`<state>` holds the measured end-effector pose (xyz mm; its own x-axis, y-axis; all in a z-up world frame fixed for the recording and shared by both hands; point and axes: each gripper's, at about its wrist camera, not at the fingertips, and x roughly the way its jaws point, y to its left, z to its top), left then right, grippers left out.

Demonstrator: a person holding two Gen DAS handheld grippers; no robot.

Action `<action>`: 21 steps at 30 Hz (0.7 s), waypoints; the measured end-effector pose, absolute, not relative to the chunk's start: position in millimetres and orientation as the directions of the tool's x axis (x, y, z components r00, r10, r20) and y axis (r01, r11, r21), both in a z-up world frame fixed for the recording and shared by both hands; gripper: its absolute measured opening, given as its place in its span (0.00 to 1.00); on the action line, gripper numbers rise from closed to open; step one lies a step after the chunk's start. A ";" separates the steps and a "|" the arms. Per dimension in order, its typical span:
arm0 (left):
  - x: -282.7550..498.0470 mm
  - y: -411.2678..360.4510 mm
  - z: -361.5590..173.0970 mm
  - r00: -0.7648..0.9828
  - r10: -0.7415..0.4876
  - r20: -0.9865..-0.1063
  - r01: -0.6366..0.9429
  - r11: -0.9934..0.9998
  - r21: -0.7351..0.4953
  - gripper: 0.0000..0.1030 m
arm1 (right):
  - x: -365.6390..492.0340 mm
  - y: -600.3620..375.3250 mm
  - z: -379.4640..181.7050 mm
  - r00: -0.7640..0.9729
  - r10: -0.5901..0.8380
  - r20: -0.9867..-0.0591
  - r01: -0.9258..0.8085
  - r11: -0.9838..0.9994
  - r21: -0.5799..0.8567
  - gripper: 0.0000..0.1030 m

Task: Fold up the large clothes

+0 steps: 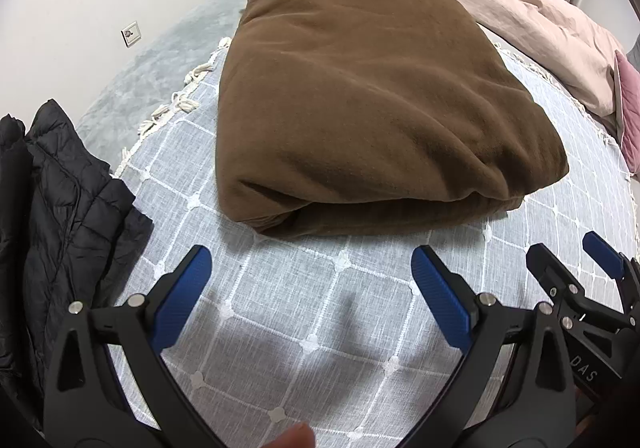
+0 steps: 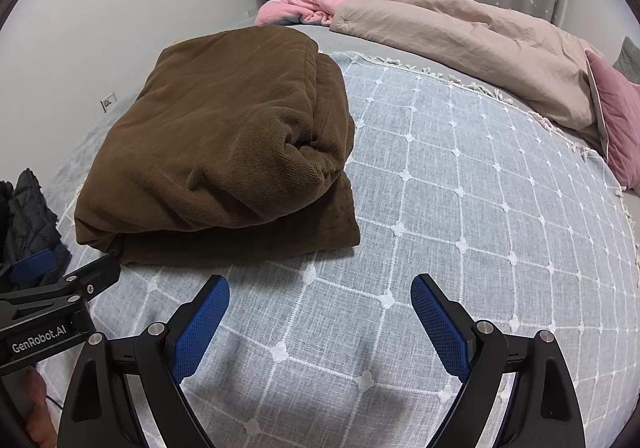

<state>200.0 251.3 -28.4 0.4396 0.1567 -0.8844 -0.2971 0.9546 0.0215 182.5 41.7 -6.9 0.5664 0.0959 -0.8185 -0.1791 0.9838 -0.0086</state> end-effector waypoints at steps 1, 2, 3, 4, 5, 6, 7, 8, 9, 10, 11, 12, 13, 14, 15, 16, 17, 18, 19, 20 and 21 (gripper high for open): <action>199.8 251.1 -28.4 0.439 0.157 -0.885 -0.298 0.954 0.021 0.97 | 182.2 41.9 -6.9 0.567 0.095 -0.818 -0.179 0.984 -0.009 0.90; 199.7 250.9 -28.6 0.438 0.156 -0.885 -0.296 0.955 0.022 0.97 | 182.3 42.2 -6.9 0.567 0.095 -0.818 -0.178 0.984 -0.010 0.90; 199.9 250.5 -28.6 0.437 0.156 -0.886 -0.296 0.955 0.022 0.97 | 182.3 42.1 -6.9 0.567 0.096 -0.818 -0.179 0.984 -0.009 0.90; 199.8 250.5 -28.9 0.436 0.157 -0.886 -0.296 0.955 0.023 0.97 | 182.3 42.1 -6.9 0.567 0.097 -0.818 -0.179 0.984 -0.008 0.90; 199.6 250.4 -28.8 0.436 0.157 -0.886 -0.298 0.954 0.023 0.97 | 182.3 42.5 -6.9 0.566 0.096 -0.819 -0.177 0.984 -0.007 0.90; 200.2 250.6 -29.0 0.435 0.156 -0.887 -0.297 0.955 0.023 0.97 | 182.2 42.9 -6.9 0.566 0.095 -0.819 -0.176 0.984 -0.007 0.90; 200.1 250.8 -29.1 0.434 0.155 -0.887 -0.298 0.954 0.021 0.97 | 182.2 42.8 -6.9 0.567 0.096 -0.818 -0.177 0.984 -0.007 0.90; 200.5 250.9 -29.4 0.434 0.154 -0.888 -0.298 0.954 0.021 0.97 | 182.3 42.8 -7.0 0.566 0.096 -0.819 -0.177 0.984 -0.007 0.90; 200.4 250.7 -29.4 0.433 0.154 -0.888 -0.298 0.954 0.021 0.97 | 182.3 42.8 -6.9 0.566 0.096 -0.819 -0.178 0.984 -0.007 0.90; 200.3 250.6 -29.4 0.433 0.155 -0.888 -0.297 0.954 0.021 0.97 | 182.1 43.0 -7.0 0.566 0.098 -0.819 -0.179 0.984 -0.006 0.90; 200.3 250.6 -29.5 0.434 0.155 -0.888 -0.297 0.955 0.022 0.97 | 181.9 43.9 -6.9 0.565 0.098 -0.819 -0.179 0.984 -0.006 0.90; 200.2 250.6 -29.6 0.433 0.155 -0.888 -0.297 0.955 0.022 0.97 | 181.9 44.2 -6.9 0.565 0.099 -0.819 -0.180 0.984 -0.005 0.90; 200.1 250.6 -29.6 0.433 0.155 -0.888 -0.297 0.955 0.022 0.97 | 181.8 44.4 -6.7 0.565 0.099 -0.819 -0.180 0.984 -0.005 0.90; 200.0 250.6 -29.5 0.432 0.155 -0.888 -0.298 0.954 0.021 0.97 | 181.6 44.5 -6.4 0.566 0.100 -0.819 -0.180 0.984 -0.004 0.90; 200.0 250.2 -29.4 0.433 0.155 -0.888 -0.298 0.954 0.021 0.97 | 181.3 44.7 -6.2 0.566 0.100 -0.818 -0.179 0.984 -0.003 0.90; 200.0 250.1 -29.4 0.433 0.155 -0.888 -0.299 0.954 0.021 0.97 | 181.1 44.8 -5.9 0.566 0.101 -0.818 -0.180 0.984 -0.003 0.90; 199.8 250.0 -29.4 0.432 0.156 -0.888 -0.298 0.954 0.022 0.97 | 181.3 44.6 -6.3 0.566 0.100 -0.818 -0.180 0.984 -0.004 0.90; 200.0 249.8 -29.4 0.433 0.156 -0.888 -0.298 0.954 0.022 0.97 | 181.4 44.7 -6.5 0.565 0.099 -0.819 -0.179 0.984 -0.005 0.90; 199.9 249.7 -29.4 0.432 0.157 -0.888 -0.299 0.954 0.023 0.97 | 181.2 44.8 -6.4 0.565 0.099 -0.819 -0.179 0.984 -0.005 0.90; 199.7 249.7 -29.4 0.432 0.160 -0.888 -0.299 0.954 0.027 0.97 | 181.2 44.8 -6.6 0.565 0.099 -0.819 -0.179 0.984 -0.004 0.90; 200.1 249.8 -29.8 0.431 0.162 -0.888 -0.299 0.954 0.029 0.97 | 181.0 45.0 -6.7 0.564 0.100 -0.820 -0.179 0.984 -0.003 0.90</action>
